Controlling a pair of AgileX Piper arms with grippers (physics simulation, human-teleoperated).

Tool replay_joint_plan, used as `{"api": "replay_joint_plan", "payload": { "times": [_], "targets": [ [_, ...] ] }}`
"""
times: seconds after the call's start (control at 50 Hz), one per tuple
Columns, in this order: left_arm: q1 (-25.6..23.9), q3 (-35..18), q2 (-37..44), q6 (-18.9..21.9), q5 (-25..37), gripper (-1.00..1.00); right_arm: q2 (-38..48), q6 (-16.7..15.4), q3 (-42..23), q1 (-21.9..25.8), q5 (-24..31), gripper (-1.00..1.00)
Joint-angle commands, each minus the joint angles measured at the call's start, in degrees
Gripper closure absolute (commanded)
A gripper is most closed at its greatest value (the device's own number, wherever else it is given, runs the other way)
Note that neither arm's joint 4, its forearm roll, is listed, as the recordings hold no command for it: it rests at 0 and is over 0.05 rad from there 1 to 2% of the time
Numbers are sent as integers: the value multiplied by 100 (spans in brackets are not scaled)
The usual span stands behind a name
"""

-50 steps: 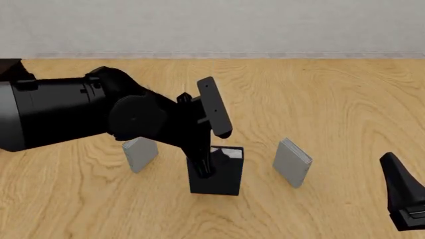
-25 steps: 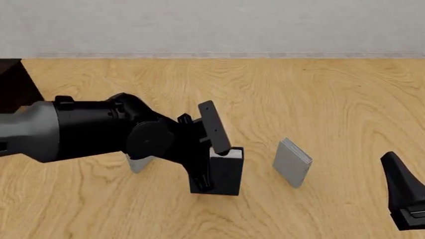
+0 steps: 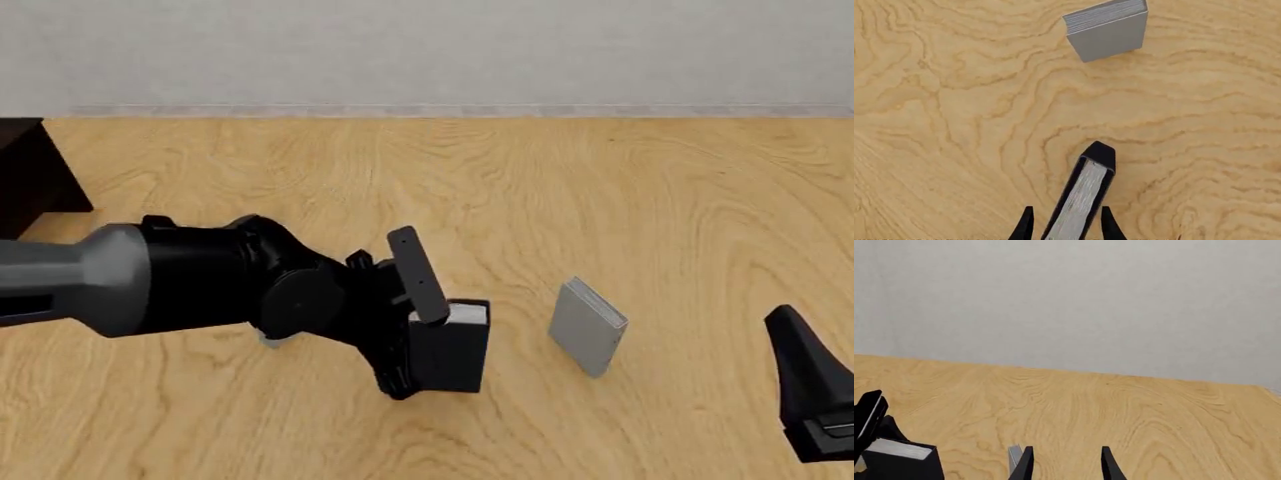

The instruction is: Pick up the book in the middle and place it on the cabinet shelf.

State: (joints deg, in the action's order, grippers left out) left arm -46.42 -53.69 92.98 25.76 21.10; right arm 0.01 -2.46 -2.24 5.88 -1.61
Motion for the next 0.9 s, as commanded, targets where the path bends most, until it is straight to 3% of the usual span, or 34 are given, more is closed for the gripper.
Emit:
{"api": "replay_joint_plan", "payload": {
  "times": [0.02, 0.24, 0.3, 0.36, 0.9],
  "targets": [
    [46, 110, -30, 23, -51, 100, 0, -3, -3, -2, 11, -100],
    [-102, 37, -404, -36, 215, 100, -1, -11, 97, 2, -68, -100],
    [-224, -186, -666, -256, 423, 100, -1, -11, 90, 1, -61, -100],
    [-130, -156, -647, 42, 498, 100, 0, -9, 69, 1, -44, -100],
    [-18, -264, -1686, 575, 915, 100, -1, 27, 105, 16, -77, -100]
  ]
}}
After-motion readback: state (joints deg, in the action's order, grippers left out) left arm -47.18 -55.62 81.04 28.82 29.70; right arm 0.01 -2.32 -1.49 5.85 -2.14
